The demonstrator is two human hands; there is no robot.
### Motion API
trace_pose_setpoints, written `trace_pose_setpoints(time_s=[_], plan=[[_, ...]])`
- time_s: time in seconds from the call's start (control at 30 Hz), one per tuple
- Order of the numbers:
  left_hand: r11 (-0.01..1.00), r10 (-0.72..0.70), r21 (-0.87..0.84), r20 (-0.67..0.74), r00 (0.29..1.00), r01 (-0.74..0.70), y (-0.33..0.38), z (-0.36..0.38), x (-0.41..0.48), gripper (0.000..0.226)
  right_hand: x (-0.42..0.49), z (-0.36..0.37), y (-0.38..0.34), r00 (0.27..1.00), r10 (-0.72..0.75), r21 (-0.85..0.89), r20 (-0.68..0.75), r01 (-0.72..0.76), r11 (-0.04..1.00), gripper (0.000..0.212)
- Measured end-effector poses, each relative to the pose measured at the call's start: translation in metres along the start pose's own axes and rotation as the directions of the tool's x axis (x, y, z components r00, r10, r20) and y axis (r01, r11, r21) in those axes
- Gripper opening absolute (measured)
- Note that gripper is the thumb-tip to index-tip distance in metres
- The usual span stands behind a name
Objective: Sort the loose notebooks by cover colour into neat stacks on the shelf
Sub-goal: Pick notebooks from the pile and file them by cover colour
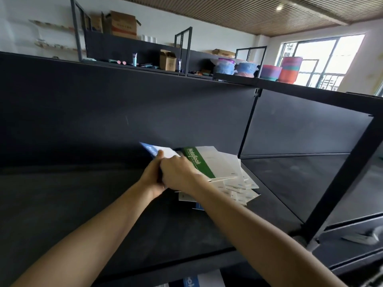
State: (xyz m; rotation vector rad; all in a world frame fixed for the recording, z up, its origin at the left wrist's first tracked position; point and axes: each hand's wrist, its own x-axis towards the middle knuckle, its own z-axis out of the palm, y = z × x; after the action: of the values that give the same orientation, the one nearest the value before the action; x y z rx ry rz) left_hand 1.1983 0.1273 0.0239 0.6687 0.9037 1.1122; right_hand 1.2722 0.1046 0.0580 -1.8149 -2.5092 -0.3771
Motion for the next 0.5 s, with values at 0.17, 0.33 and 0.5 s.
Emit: trace_pose_setpoints(time_s=[0.17, 0.33, 0.5], plan=[[0.992, 0.002, 0.124, -0.127, 0.992, 0.014, 0.0, -0.023, -0.004, 0.033, 0.02, 0.016, 0.027, 0.981, 0.195, 0.393, 0.004, -0.18, 0.902, 0.028], [0.987, -0.043, 0.141, -0.222, 0.974, 0.076, 0.01, -0.044, -0.01, 0.031, 0.033, 0.068, 0.084, 0.812, 0.494, 0.217, 0.311, -0.567, 0.795, 0.048], [0.99, -0.051, 0.114, -0.271, 0.961, 0.084, 0.011, -0.052, -0.011, 0.026, 0.036, 0.077, 0.087, 0.898, 0.359, 0.041, 0.256, -0.381, 0.924, 0.037]])
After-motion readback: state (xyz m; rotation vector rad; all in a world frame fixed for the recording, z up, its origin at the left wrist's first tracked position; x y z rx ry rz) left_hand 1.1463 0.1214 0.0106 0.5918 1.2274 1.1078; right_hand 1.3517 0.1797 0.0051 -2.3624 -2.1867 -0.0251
